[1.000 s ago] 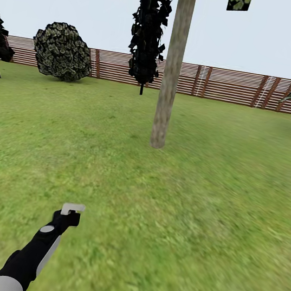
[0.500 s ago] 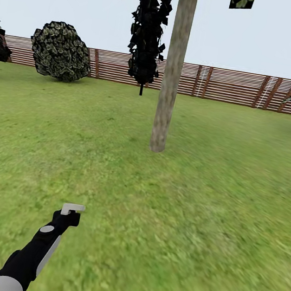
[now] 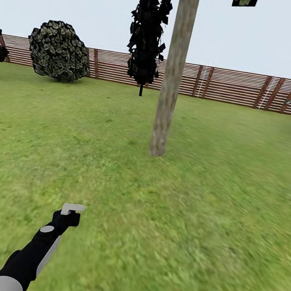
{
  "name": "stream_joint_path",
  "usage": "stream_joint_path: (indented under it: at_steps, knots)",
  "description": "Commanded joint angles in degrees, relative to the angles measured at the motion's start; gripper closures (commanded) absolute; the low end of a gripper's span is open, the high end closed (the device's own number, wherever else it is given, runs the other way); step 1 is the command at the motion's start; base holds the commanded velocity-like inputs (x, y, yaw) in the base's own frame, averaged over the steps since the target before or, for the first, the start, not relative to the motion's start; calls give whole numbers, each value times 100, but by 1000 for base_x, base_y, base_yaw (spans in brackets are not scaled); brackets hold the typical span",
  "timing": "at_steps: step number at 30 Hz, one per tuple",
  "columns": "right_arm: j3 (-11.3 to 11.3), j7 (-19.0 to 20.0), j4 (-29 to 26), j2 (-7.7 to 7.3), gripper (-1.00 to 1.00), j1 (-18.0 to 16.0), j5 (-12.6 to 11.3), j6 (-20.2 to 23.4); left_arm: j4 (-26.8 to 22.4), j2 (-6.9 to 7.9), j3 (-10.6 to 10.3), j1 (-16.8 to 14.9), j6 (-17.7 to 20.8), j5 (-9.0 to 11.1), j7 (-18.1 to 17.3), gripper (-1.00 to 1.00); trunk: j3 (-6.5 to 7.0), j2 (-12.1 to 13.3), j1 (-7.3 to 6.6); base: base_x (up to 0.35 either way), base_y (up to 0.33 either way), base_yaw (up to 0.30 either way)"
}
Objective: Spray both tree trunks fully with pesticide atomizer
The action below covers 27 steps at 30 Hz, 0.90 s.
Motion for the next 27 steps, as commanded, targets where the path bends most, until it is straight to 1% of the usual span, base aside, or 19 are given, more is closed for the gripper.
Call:
stream_joint_path:
  at_steps: [1, 11, 19, 27]
  knots:
    - [0, 0, 0, -1, -100, 0, 1, -1, 4, 0, -2, -2, 0, -1, 0, 100, 0, 0, 0, 339, 0, 0]
    - [0, 0, 0, 1, -100, 0, 1, -1, 22, 0, -5, 0, 1, 4, 0, 100, 44, 0, 0, 339, 0, 0]
    - [0, 1, 0, 1, -100, 0, 1, 3, 26, 0, -7, 0, 0, 6, 0, 100, 48, 0, 0, 339, 0, -7]
    - [0, 7, 0, 1, -100, 0, 1, 8, 26, 0, -8, 0, 0, 3, 1, 100, 48, 0, 0, 339, 0, -196]
